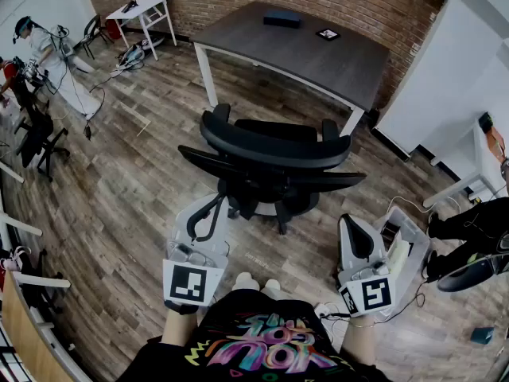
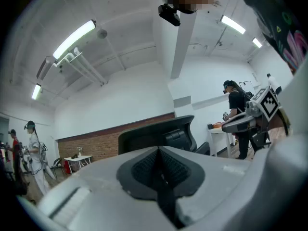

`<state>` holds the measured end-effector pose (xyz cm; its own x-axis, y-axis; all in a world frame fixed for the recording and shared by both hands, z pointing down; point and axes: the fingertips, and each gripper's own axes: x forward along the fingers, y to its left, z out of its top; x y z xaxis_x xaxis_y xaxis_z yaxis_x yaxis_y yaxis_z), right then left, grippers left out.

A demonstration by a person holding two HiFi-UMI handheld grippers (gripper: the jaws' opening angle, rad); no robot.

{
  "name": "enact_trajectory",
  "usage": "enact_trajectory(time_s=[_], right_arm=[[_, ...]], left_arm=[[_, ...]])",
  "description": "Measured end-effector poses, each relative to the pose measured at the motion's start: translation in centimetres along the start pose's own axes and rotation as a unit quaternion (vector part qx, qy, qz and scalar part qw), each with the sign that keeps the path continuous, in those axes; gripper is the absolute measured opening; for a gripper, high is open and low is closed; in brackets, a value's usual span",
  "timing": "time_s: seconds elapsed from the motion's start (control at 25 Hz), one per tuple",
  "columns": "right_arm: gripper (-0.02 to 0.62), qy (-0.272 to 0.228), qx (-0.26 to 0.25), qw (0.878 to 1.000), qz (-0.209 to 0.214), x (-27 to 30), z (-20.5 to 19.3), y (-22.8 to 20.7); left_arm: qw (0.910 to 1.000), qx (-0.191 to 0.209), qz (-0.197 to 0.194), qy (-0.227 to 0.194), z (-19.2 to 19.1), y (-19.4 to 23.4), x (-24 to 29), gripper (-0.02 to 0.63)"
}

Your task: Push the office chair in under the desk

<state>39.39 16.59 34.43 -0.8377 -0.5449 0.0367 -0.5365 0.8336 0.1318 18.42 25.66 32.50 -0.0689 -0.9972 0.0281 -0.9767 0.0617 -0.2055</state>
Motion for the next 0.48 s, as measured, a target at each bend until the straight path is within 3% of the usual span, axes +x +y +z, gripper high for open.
enact_trajectory(time_s=[0.28,0.48], right_arm=[[0.000,-0.010,-0.024,1.000,-0.002,-0.9,-0.1,-0.1],[0.002,-0.017,-0.018,1.000,0.008,-1.6,-0.4,-0.6]], left_arm=[[0.9999,0.006,-0.003,0.013,-0.7,-1.1,0.0,0.002],[0.9995,0.020,0.016,0.019,-1.2,-1.4,-0.5,0.002]])
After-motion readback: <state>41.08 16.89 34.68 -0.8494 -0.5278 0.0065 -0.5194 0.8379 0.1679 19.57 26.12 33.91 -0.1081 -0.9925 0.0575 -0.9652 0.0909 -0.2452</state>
